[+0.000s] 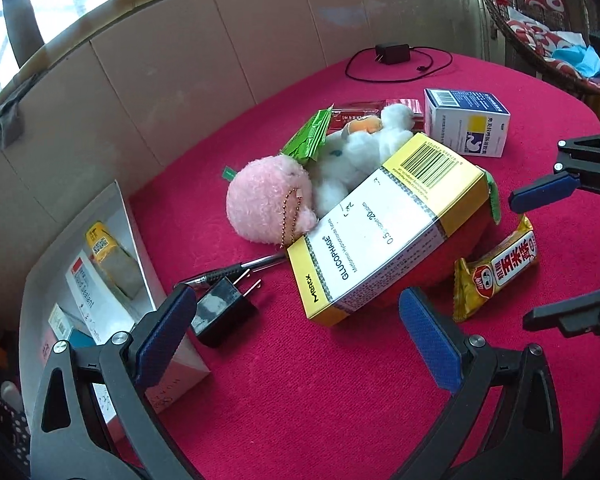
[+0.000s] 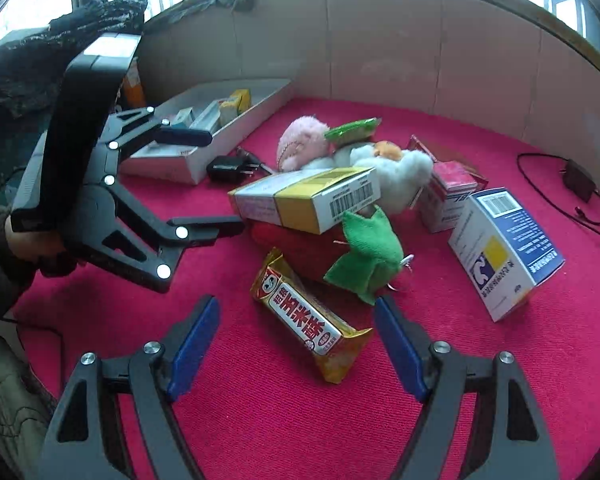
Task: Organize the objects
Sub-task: 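Move both tools back toward the plush toy and remaining boxes, then grasp the yellow Glucophage box with the left tool while the right tool grasps the yellow snack bar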
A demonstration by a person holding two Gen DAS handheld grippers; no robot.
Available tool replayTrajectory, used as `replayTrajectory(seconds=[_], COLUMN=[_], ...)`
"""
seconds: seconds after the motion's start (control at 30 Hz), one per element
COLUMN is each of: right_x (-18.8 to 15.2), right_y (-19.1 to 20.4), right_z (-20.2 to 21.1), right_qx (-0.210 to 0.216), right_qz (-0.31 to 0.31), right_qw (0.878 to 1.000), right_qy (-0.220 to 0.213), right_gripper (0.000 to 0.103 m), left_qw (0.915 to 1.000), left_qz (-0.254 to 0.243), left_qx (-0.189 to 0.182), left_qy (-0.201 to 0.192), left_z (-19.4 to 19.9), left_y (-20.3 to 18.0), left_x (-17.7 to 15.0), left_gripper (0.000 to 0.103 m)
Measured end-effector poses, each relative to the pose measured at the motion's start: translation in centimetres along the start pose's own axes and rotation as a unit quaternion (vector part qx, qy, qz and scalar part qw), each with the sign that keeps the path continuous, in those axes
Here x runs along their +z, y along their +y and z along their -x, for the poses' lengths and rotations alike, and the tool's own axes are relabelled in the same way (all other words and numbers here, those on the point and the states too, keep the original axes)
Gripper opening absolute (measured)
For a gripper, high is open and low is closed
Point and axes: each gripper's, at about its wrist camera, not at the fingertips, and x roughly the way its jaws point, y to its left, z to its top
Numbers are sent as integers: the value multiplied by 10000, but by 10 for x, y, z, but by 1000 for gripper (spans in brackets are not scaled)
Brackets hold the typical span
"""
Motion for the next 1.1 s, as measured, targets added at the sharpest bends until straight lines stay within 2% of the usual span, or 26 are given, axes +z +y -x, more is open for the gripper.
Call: replayTrajectory(seconds=[0.07, 0.13, 0.33, 0.43, 0.6, 0.83, 1.0, 1.03, 1.07, 1.1], right_x=[-1, -2, -6, -5, -5, -5, -3, -3, -3, -2], right_y=[3, 3, 9, 8, 6, -1, -6, -7, -8, -9], right_z=[-8, -12, -24, -23, -23, -20, -18, -17, -17, -16], right_qx=[-140, -96, -144, -102, -43, 65, 127, 136, 132, 138], right_qz=[150, 173, 315, 298, 252, 89, 3, -14, -29, -43], right_qw=[9997, 9996, 9989, 9992, 9994, 9998, 9998, 9998, 9998, 9998], right_qy=[122, 182, 309, 253, 223, 178, 150, 142, 135, 126], right_gripper=[79, 78, 73, 68, 66, 65, 65, 64, 62, 56], left_qw=[10000, 9998, 9992, 9988, 9963, 9969, 9990, 9993, 9995, 9997], left_qz=[-35, -109, -295, -415, -811, -780, -448, -367, -295, -230], left_qx=[-25, -28, 249, 239, 300, 72, -33, -49, -83, -111], left_qy=[70, 137, 135, 131, 22, 40, 23, -1, -8, -14], left_z=[-6, -11, -21, -24, -27, -37, -42, -41, -41, -39], left_y=[2, 1, -8, -15, -27, -24, -24, -24, -23, -22], left_x=[3, 7, 23, 31, 44, 63, 63, 62, 63, 62], left_gripper=[103, 103, 103, 103, 103, 103, 103, 99, 91, 84])
